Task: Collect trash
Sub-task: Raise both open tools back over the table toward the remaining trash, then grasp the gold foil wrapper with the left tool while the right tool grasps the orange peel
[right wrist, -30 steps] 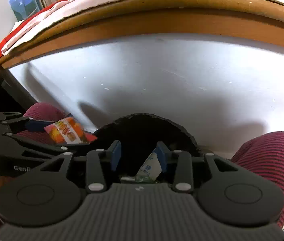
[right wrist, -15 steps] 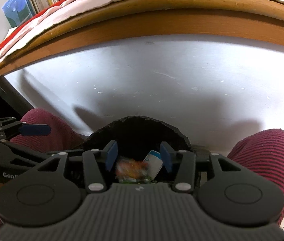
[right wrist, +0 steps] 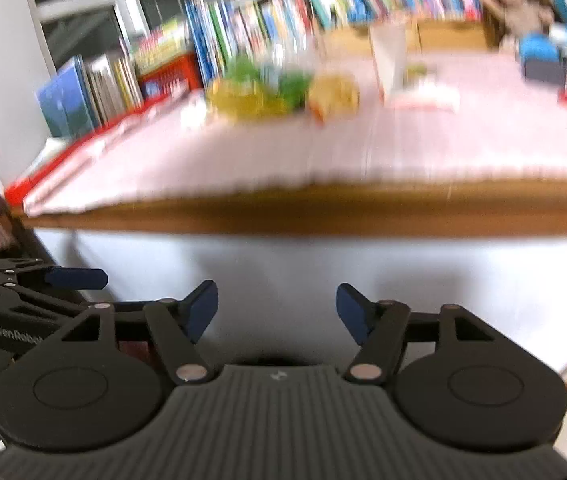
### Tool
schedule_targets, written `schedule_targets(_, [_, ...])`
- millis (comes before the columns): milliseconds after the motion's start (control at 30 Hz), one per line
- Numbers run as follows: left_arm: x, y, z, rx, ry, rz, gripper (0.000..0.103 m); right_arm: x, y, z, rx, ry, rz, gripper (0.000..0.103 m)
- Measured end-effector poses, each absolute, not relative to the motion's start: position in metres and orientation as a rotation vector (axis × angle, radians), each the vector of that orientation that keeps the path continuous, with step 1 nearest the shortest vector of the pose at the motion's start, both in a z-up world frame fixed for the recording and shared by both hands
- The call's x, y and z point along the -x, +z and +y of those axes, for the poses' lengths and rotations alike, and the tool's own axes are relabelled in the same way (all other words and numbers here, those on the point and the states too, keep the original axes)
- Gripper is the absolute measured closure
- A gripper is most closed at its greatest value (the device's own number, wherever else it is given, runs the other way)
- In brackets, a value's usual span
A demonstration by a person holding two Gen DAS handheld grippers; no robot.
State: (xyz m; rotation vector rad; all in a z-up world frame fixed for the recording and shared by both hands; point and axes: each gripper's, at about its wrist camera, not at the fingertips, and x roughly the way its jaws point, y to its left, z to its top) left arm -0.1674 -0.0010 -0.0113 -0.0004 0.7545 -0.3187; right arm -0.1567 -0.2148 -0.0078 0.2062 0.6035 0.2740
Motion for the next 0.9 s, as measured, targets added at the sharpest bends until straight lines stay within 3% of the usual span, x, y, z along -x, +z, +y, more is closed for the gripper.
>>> schedule_targets(367, [0.096,0.035,-0.009,0.031,-0.199,0.527,0.003,0.104,0.028,-0.225,-0.088,0.201,0.426,0.019])
schedule_targets(500, [0.053,0.04,0.001,0.169,-0.19,0.52,0.009,0.085,0.025,-0.214,0.049,0.206,0.403,0.019])
schedule_targets(633, [0.008,0.034,0.01,0.332,-0.15,0.571,0.025,0.062,0.024,-0.203,0.125,0.218,0.402,0.019])
schedule_targets(900, [-0.05,0.017,0.0,0.398,-0.122,0.604,0.038,0.018,0.02,-0.189,0.211,0.22,0.428,0.019])
